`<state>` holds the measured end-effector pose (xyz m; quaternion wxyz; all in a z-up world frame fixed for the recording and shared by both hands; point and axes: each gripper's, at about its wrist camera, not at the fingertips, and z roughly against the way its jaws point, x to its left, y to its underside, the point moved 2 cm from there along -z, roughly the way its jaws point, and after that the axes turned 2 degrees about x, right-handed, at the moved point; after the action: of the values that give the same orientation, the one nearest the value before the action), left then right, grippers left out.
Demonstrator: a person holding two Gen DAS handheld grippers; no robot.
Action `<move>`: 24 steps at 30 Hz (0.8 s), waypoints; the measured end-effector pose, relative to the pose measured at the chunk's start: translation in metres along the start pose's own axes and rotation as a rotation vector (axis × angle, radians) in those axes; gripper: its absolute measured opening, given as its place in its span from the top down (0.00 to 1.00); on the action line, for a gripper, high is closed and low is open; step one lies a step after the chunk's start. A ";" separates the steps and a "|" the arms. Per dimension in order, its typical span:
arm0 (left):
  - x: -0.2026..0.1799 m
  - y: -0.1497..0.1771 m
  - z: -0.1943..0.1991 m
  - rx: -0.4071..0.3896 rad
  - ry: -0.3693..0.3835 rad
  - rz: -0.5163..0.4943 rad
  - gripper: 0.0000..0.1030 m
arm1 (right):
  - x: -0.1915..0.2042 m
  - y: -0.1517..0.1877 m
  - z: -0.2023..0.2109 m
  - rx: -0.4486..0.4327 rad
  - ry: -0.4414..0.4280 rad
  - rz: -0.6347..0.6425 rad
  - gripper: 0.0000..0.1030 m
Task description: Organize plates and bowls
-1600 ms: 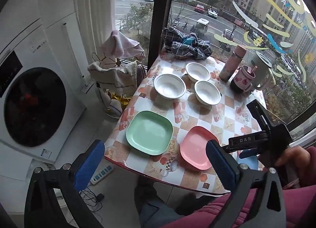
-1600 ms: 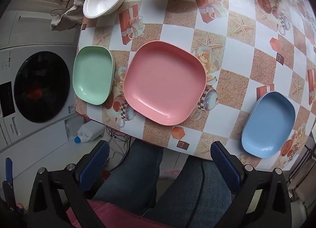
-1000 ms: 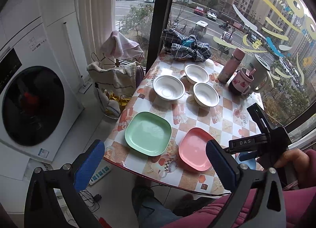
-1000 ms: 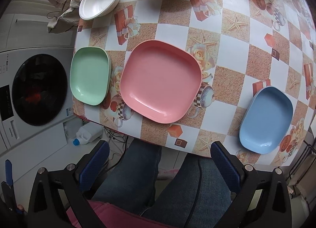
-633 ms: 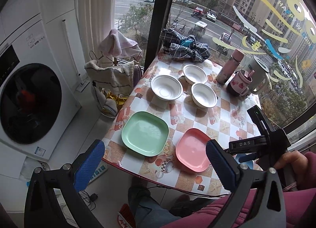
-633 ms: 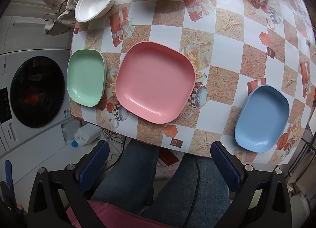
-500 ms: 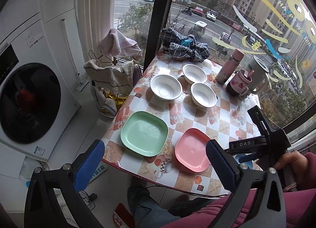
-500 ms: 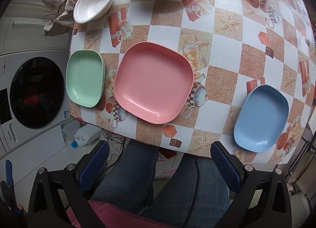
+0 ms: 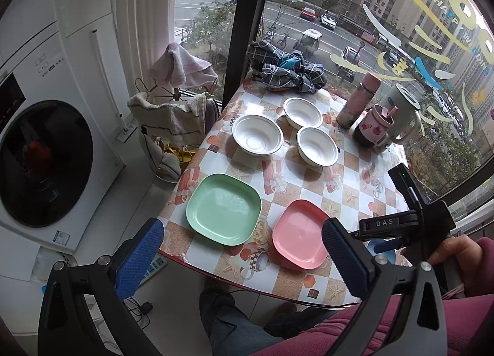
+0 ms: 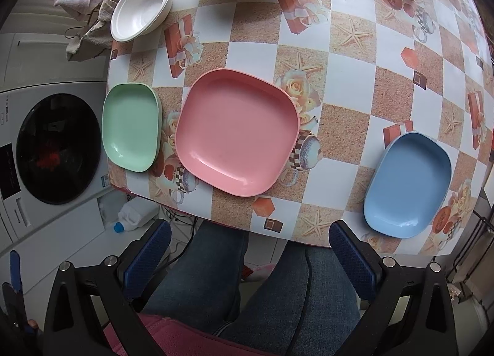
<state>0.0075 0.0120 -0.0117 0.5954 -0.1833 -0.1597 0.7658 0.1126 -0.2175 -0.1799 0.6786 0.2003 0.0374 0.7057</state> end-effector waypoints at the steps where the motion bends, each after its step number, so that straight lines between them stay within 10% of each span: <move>1: -0.001 0.000 0.000 0.002 0.000 -0.001 0.00 | 0.000 -0.001 0.000 0.003 -0.005 0.000 0.00; 15: -0.007 -0.033 -0.051 0.167 0.056 -0.093 0.00 | -0.049 0.002 0.013 -0.110 -0.140 -0.158 0.00; 24: -0.082 -0.032 -0.158 0.376 0.068 -0.450 0.00 | -0.097 0.011 -0.017 -0.116 -0.120 -0.351 0.00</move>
<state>0.1276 -0.0561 -0.1285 0.7787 -0.0553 -0.0315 0.6241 0.0962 -0.3092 -0.2143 0.8027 0.1929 -0.0097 0.5642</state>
